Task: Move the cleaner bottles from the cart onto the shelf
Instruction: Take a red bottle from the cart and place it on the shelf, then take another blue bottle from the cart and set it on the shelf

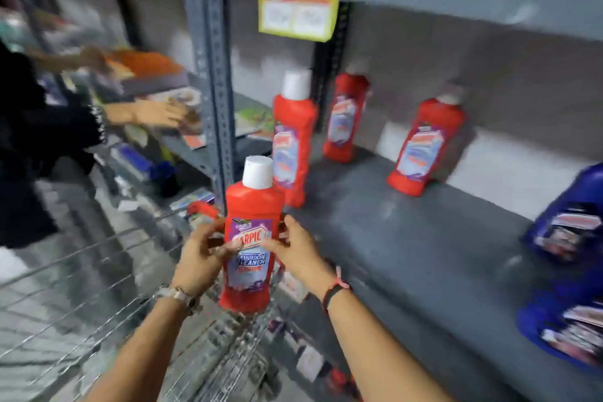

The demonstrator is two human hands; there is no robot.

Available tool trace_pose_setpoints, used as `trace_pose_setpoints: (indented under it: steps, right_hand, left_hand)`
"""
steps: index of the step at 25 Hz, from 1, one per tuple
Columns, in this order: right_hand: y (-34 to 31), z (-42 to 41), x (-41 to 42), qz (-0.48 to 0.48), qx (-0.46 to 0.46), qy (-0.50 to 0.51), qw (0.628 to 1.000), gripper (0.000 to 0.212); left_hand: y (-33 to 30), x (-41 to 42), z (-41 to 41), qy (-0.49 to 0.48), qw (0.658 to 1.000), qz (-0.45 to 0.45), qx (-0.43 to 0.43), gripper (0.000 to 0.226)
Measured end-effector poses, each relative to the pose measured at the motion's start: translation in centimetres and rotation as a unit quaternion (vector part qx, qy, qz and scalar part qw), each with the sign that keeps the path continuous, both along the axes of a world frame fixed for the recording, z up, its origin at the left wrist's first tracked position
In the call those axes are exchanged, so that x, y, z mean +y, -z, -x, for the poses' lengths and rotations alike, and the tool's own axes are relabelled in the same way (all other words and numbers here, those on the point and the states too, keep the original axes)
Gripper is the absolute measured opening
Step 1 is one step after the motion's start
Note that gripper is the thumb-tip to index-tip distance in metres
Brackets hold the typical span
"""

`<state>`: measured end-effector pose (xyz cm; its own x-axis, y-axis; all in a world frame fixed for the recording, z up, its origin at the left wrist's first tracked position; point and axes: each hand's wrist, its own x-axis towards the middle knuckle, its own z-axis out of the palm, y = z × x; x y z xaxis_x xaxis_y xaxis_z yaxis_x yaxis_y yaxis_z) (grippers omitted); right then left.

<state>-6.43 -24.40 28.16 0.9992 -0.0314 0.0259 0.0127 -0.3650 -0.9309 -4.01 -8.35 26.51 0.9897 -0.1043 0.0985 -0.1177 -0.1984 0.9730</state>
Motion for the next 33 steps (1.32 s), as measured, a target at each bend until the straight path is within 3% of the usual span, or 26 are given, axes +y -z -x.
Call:
trace_pose_setpoints:
  steps: [8,15,18,20,23,26,30,33]
  right_hand:
    - [-7.1,3.4,-13.4,0.068,-0.097,0.185,0.976,0.036]
    - [-5.7,1.3,-16.6,0.045,-0.08,0.243,0.966,0.043]
    - [-5.8,1.4,-16.3,-0.012,-0.092,0.248,0.964,0.045]
    - [-5.3,2.3,-15.3,-0.052,-0.131,0.302,0.943,0.048]
    - [-3.2,3.9,-12.1,-0.017,-0.229,0.401,0.887,0.034]
    - [-0.3,4.1,-5.9,0.039,-0.237,0.286,0.928,0.021]
    - [4.5,1.6,6.0,0.071,-0.097,0.046,0.992,0.021]
    - [10.1,-0.7,14.9,0.14,0.045,-0.115,0.982,0.026]
  left_hand:
    - [-8.2,-15.5,-0.1,0.132,0.98,0.009,-0.152,0.031]
    - [-6.5,-20.2,-3.0,0.124,0.98,-0.033,-0.152,0.039]
    - [-6.4,-20.3,-3.0,0.124,0.982,-0.029,-0.139,0.044]
    - [-6.1,-19.7,-2.1,0.12,0.981,-0.032,-0.147,0.047]
    - [-4.6,-16.0,-0.5,0.065,0.985,-0.033,-0.156,0.045]
    - [-0.6,-7.6,1.4,-0.065,0.988,-0.081,-0.115,0.039]
    - [7.3,7.5,5.1,-0.253,0.956,-0.146,0.035,0.037]
    - [14.2,17.0,8.0,-0.342,0.913,-0.16,0.155,0.041]
